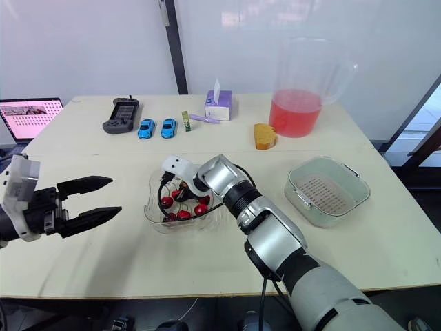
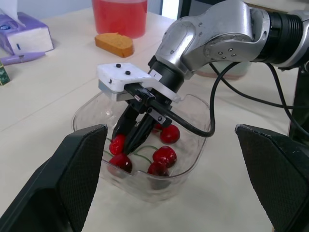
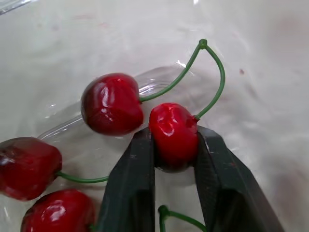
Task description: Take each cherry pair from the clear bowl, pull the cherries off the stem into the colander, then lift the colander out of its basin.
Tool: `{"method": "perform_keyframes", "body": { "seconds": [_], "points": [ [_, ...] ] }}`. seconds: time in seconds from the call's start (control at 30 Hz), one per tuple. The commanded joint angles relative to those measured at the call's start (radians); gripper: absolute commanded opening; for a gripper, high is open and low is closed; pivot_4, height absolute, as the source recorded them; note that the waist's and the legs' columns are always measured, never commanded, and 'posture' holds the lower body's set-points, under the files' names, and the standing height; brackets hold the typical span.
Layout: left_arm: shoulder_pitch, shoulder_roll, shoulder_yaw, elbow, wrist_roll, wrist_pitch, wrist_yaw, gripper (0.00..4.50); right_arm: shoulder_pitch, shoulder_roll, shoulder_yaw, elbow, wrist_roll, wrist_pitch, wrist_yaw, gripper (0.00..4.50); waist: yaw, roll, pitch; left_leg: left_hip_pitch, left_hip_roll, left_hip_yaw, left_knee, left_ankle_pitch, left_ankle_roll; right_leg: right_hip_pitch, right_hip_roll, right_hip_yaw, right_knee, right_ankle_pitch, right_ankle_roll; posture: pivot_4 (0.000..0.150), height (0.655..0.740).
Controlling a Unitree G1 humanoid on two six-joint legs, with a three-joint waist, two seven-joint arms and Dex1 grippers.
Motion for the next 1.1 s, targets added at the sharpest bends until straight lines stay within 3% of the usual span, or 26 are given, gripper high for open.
{"method": "perform_keyframes", "body": {
  "seconds": [0.03,0.27,0.67,0.87,1.1],
  "points": [
    [-0.009,0.0,0.009,-0.011,-0.012,-0.01,0.003,4.5,-0.063,-0.01,-0.041,-0.019,0.005,0.014,0.019,0.57,0.0,0.0,0.0,0.0,0.0,0.0,0.0,0.0,0.0,0.0,0.0,0.0,0.0,0.0,0.0,0.15,0.74],
    [-0.053,-0.028,0.003,0.014,-0.062,0.005,0.029,4.5,-0.135,-0.058,-0.101,-0.133,0.06,0.144,0.093,0.57,0.001,0.0,0.0,-0.001,0.0,0.0,0.0,0.0,0.0,-0.001,0.0,0.0,0.0,0.0,0.0,0.15,0.74],
    [-0.18,-0.07,-0.007,0.119,-0.168,0.06,0.104,4.5,0.006,-0.252,-0.101,-0.658,0.178,0.458,0.15,0.57,0.002,0.0,0.0,-0.001,0.0,-0.002,0.0,0.0,0.0,-0.001,0.0,-0.001,0.0,0.0,0.0,0.15,0.74],
    [-0.284,-0.103,-0.104,0.158,-0.175,0.09,0.153,4.5,0.136,-0.42,-0.203,-0.969,0.277,0.345,0.188,0.57,0.009,0.0,0.0,-0.002,-0.001,-0.003,0.0,0.0,0.0,0.0,-0.001,-0.002,-0.001,0.0,0.0,0.15,0.74],
    [-0.426,-0.213,-0.18,0.202,-0.197,0.106,0.237,4.5,0.224,-0.423,-0.301,-1.164,0.433,0.318,0.162,0.57,-0.001,0.0,0.0,-0.001,0.0,-0.004,0.001,0.0,0.0,0.001,0.001,-0.002,0.0,0.0,0.0,0.15,0.74]
  ]
}}
